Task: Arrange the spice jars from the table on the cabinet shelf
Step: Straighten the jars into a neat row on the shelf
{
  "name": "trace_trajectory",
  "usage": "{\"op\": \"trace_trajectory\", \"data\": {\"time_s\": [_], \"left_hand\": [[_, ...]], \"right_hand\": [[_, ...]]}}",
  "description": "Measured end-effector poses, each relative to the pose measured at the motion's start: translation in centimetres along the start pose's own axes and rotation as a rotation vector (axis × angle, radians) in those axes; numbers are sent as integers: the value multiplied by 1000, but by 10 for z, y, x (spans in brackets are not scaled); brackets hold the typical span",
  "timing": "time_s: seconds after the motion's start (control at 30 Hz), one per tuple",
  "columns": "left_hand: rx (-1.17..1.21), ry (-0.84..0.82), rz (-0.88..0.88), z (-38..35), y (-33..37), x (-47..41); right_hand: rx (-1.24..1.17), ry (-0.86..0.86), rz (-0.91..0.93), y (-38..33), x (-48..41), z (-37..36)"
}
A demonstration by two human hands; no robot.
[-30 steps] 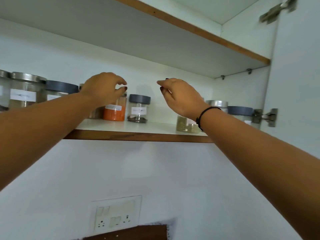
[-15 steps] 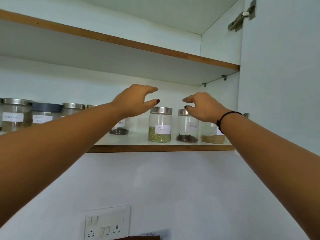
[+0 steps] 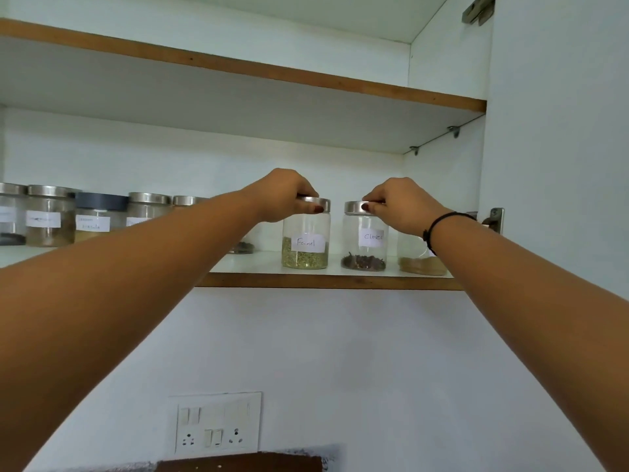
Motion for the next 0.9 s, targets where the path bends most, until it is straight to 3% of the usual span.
{"op": "trace_trajectory", "data": {"time_s": [0.9], "left_hand": [[58,23,-2,-20,-61,-36]], "right_hand": [[-125,101,-16,-34,-47,-46]]}}
Point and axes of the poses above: each hand's wrist, its own x-axis away from the middle knuckle, its own z-axis out of the back of the hand, y = z × x, the point moved 1 cm from there along -x, towards the middle knuckle, and after that the axes turned 1 degree about x, right-handed, at the moved point
